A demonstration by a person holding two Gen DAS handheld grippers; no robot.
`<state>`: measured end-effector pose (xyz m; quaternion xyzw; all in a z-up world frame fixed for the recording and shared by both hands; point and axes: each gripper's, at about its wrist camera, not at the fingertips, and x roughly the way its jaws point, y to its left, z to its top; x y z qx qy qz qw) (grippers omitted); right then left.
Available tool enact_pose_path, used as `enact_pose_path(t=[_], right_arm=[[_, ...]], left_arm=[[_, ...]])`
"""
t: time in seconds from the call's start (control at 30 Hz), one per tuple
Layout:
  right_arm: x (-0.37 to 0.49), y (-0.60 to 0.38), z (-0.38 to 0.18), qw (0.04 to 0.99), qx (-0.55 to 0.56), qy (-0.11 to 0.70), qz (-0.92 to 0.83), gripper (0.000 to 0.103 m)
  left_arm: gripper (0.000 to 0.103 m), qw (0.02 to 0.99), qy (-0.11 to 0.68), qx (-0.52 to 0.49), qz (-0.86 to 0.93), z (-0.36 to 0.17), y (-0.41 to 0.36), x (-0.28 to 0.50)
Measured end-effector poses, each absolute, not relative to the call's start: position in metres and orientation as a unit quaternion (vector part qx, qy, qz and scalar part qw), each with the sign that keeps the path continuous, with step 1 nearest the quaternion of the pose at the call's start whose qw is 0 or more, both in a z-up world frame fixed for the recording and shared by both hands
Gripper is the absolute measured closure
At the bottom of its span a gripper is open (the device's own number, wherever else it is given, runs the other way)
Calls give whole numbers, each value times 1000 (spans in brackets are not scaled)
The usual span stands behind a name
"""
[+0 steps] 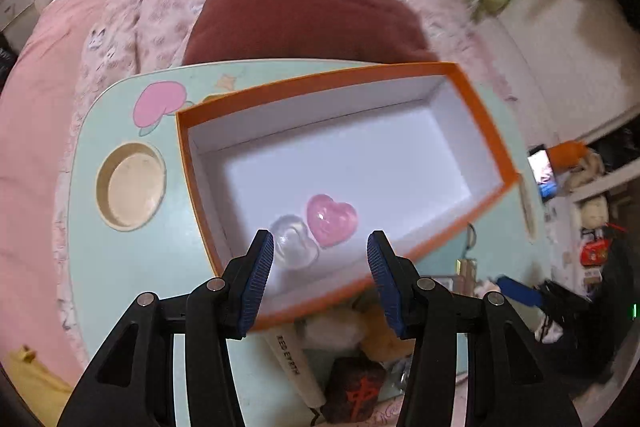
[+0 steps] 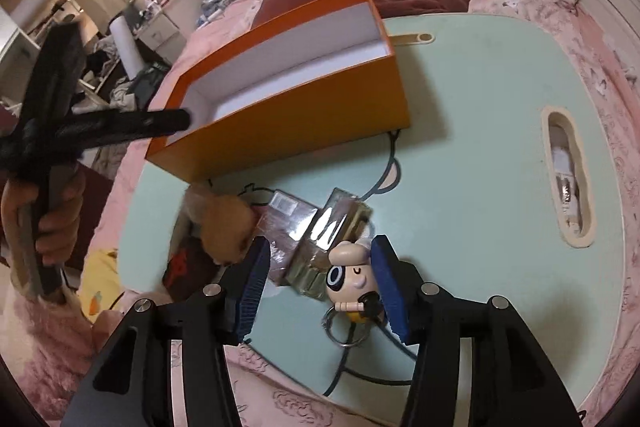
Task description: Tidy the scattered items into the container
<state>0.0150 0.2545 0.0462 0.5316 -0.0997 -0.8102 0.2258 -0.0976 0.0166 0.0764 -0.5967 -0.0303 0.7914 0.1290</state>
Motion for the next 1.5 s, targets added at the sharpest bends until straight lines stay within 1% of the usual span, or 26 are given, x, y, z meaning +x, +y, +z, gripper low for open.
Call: enact_pose_path(t=[0.17, 0.27, 0.6, 0.77, 0.87, 0.9, 1.13, 1.23, 1.27, 1.3, 1.43, 1.5], right_arm=[[33, 242, 59, 192, 484, -46, -853, 52], [39, 235, 58, 214, 484, -49, -847, 51], [43, 230, 57, 228, 475, -42, -849, 50], [42, 229, 56, 234, 475, -46, -847, 50], [42, 229, 56, 235, 475, -46, -847, 50], [43, 229, 56, 236, 474, -47, -847, 50], [44, 229, 54, 247, 478, -56, -841, 50], [44, 228, 53, 247, 477, -57, -841, 50], [44, 228, 53, 247, 478, -56, -841, 50], [44, 228, 53, 246, 478, -57, -841, 50], [41, 227, 53, 243, 479, -57, -842, 50], [37, 226, 51, 243, 480, -61, -841, 50]], left_arm=[[53, 103, 6, -613, 783, 61, 39, -106], [52, 88, -9, -618, 781, 48, 45, -107], [52, 73, -29, -630, 773, 46, 38, -112], [52, 65, -39, -658, 749, 42, 37, -125], [52, 54, -22, -670, 740, 40, 39, -132], [54, 50, -14, -672, 738, 39, 40, -135], [56, 29, 52, -680, 731, 31, 48, -151], [62, 14, 94, -674, 733, 26, 55, -151], [70, 17, 99, -674, 732, 24, 57, -149], [74, 25, 85, -676, 731, 24, 56, -148], [74, 71, 36, -685, 724, 24, 53, -144], [74, 71, 40, -679, 729, 24, 53, -140]])
